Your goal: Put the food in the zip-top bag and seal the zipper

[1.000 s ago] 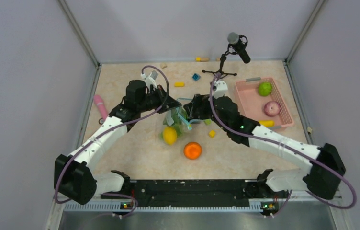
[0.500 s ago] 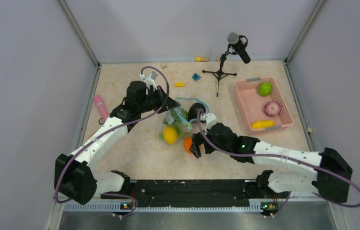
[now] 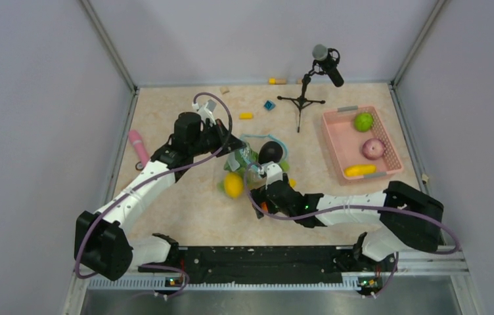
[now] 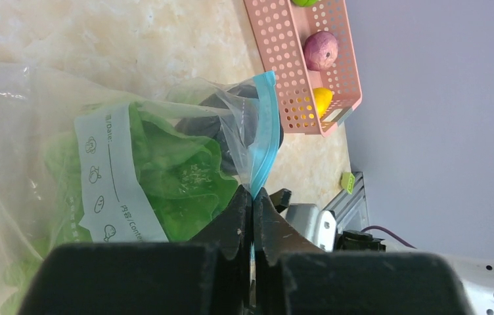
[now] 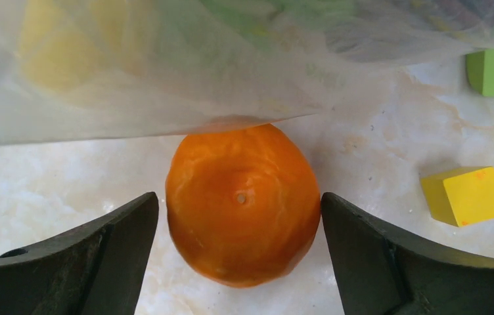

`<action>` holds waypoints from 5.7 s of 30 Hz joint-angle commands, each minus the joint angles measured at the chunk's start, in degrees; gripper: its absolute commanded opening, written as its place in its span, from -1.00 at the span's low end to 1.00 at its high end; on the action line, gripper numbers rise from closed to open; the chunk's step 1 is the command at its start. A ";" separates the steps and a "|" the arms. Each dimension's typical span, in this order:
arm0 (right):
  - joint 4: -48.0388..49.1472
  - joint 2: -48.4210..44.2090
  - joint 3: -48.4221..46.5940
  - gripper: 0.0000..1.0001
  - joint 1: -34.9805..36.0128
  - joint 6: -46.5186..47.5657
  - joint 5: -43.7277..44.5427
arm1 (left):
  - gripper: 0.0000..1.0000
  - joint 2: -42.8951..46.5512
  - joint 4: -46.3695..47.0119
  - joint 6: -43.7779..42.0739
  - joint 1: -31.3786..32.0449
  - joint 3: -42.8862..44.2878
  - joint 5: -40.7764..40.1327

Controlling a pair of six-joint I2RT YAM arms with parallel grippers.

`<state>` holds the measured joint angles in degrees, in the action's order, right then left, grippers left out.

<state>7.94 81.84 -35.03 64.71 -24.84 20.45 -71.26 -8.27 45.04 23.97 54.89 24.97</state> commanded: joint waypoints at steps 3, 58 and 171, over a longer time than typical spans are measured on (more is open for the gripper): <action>3.68 2.12 -1.18 0.27 0.32 -1.56 2.14 | -1.00 1.79 -0.05 -0.89 -0.40 -0.03 0.57; 18.55 -3.78 -12.19 -0.14 -19.08 -28.84 -12.24 | -1.00 5.89 3.89 0.11 2.21 0.03 18.45; -12.53 -23.49 -11.98 -1.00 -24.93 -9.55 -11.04 | -1.00 2.90 6.15 5.51 1.52 1.00 8.39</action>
<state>-5.32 61.10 -38.89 40.32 -39.81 11.88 -69.93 2.24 55.64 25.74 51.18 36.88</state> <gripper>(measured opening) 0.007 0.010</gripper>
